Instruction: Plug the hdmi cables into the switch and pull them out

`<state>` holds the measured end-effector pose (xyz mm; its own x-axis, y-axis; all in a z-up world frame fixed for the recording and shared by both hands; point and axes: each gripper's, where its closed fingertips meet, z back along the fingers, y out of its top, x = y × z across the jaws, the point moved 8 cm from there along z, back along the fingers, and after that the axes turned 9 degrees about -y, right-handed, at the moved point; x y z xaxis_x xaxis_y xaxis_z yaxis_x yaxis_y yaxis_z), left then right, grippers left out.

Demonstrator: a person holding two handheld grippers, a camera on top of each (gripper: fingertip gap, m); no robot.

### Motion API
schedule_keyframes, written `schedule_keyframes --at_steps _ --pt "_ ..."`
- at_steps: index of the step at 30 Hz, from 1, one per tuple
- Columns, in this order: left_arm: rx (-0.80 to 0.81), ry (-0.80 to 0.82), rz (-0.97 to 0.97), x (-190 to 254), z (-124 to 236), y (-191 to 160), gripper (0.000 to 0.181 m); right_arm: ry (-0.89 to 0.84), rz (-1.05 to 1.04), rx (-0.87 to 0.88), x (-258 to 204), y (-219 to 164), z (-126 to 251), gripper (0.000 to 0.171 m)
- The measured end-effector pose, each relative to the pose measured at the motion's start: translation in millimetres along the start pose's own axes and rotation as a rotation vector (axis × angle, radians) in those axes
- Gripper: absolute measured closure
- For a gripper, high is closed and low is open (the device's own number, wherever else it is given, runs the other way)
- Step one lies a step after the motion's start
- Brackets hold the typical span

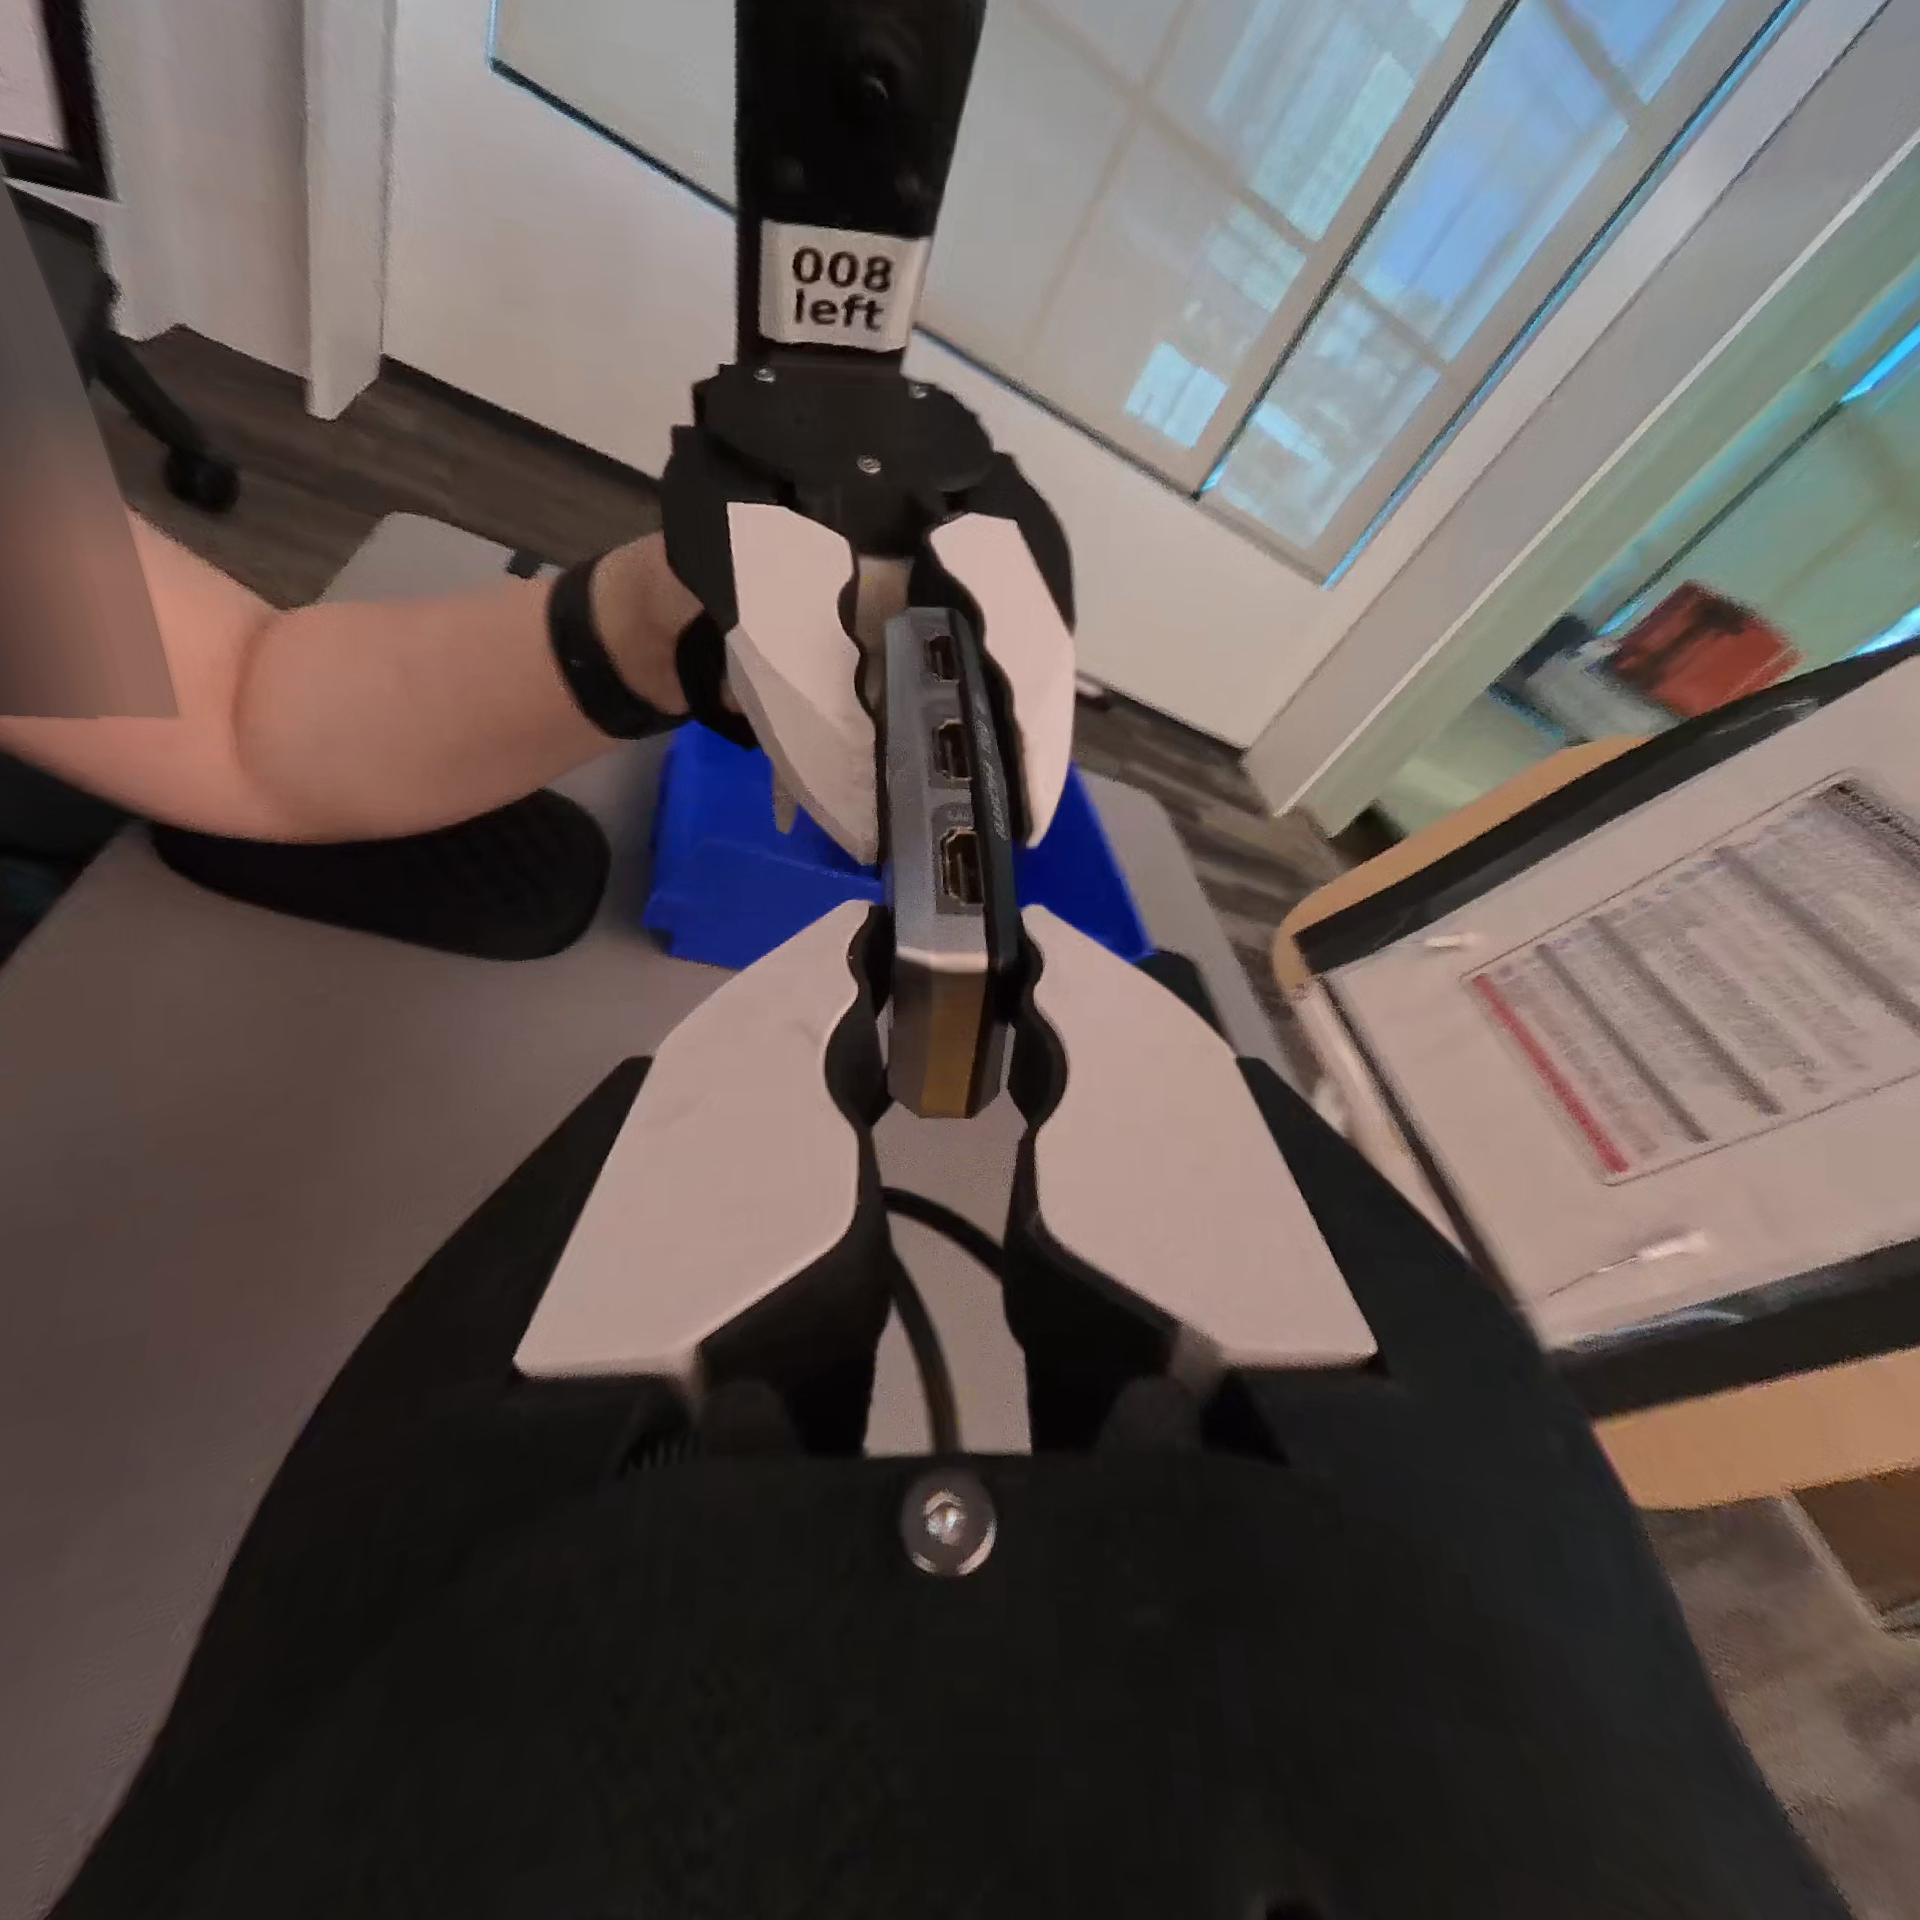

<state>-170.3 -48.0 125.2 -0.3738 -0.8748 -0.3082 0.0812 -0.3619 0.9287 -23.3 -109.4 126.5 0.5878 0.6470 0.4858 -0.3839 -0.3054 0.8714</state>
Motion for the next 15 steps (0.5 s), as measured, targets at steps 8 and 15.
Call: schedule_keyframes --at_steps 8,15 --pt "0.202 0.162 0.066 -17 49 12 0.166 -0.718 0.072 0.203 64 14 114 0.15" --pt "0.213 0.185 0.083 -21 56 9 0.168 -0.99 0.058 0.013 112 -54 168 0.15"
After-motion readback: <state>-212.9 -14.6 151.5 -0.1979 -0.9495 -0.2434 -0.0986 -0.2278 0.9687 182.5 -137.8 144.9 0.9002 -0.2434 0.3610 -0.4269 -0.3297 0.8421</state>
